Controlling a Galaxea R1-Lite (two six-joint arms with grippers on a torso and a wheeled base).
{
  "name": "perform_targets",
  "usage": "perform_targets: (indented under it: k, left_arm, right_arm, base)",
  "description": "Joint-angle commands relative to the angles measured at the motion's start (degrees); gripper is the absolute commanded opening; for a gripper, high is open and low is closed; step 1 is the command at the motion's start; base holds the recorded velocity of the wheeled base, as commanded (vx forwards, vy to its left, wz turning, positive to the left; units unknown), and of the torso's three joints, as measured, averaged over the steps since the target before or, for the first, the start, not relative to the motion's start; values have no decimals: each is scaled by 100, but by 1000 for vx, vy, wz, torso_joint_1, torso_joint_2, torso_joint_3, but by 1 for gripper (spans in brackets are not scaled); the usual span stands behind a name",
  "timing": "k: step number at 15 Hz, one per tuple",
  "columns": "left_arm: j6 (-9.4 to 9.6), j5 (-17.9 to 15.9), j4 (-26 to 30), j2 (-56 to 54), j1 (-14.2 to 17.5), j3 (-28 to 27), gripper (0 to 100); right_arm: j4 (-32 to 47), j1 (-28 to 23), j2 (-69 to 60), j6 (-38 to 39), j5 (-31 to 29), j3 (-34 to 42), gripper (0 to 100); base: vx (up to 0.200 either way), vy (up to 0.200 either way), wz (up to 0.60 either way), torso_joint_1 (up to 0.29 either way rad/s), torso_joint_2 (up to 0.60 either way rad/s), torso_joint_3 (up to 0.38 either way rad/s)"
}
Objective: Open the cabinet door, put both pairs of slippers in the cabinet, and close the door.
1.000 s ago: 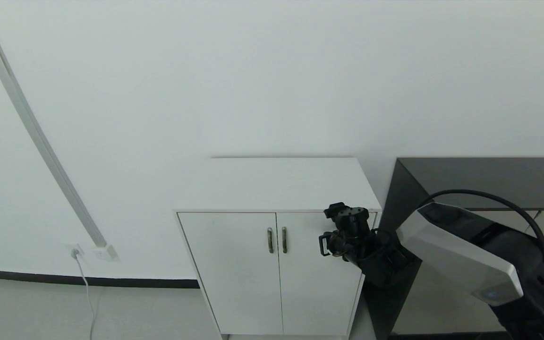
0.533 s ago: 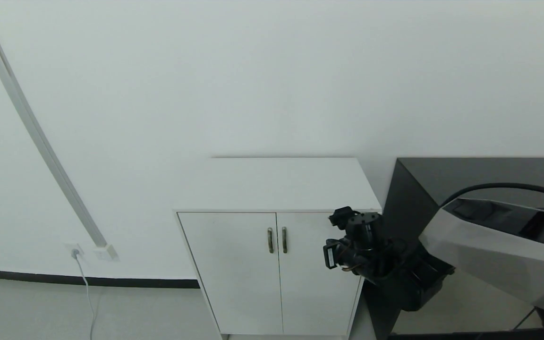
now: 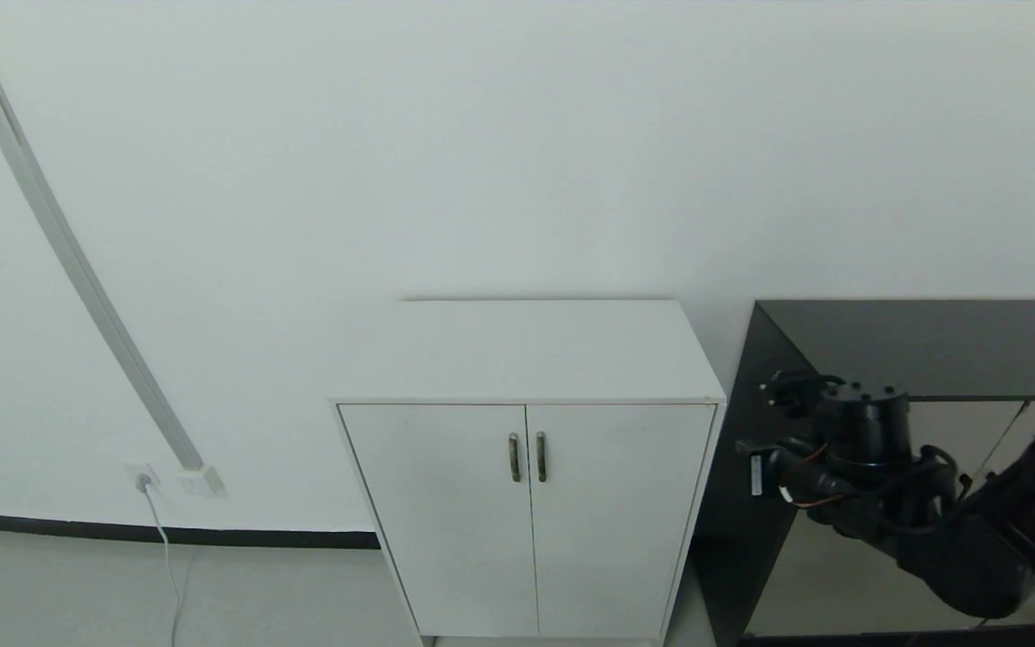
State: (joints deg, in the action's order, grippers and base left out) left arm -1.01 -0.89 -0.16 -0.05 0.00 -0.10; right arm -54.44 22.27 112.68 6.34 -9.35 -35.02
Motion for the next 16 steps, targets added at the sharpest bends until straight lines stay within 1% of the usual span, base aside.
perform_targets:
  k: [1,2,4,5,6,7,10,13,14,15,16]
  left_arm:
    - [5,1,-2,5,0,1,0]
    - [5,1,-2,5,0,1,0]
    - [5,1,-2,5,0,1,0]
    - [5,1,-2,5,0,10,0]
    - [5,1,-2,5,0,1,0]
    - [5,1,-2,5,0,1,0]
    - [5,1,-2,5,0,1,0]
    - [5,1,-2,5,0,1,0]
    - [5,1,-2,5,0,1,0]
    - [-4,1,-2,5,0,1,0]
    - [-4,1,-2,5,0,1,0]
  right_arm:
    - [4,-540,-818,-1,-14,593,0]
    - [4,-698,-1020,-1,-128,795,0]
    - [-5,-918,-1345,-10,-638,1182,0]
    - [-5,-1014,-1600,-19,-752,1455,0]
    - [-5,-1049,-1758,-19,-752,1595,0]
    - [4,-1129,-2241,-27,-761,1973,0]
    - [101,-1243,-3261,-238,-761,2694,0]
    - [250,-1252,-3990,-247,-770,3186,0]
    - [417,-1269,-4386,-238,-761,3432,0]
    - [689,-1304,-4737,-203,-752,3502,0]
    - [1164,-1348,-5168,-203,-717,3502,0]
  base:
    - [0,0,0,0,0,0]
    - [0,0,0,0,0,0]
    - [0,0,0,0,0,0]
    - [0,0,0,0,0,0]
    - [0,0,0,0,0,0]
    - [0,0,0,0,0,0]
    - [0,0,0,0,0,0]
    - [0,0,0,0,0,0]
    - [0,0,0,0,0,0]
    - [0,0,0,0,0,0]
    - [0,0,0,0,0,0]
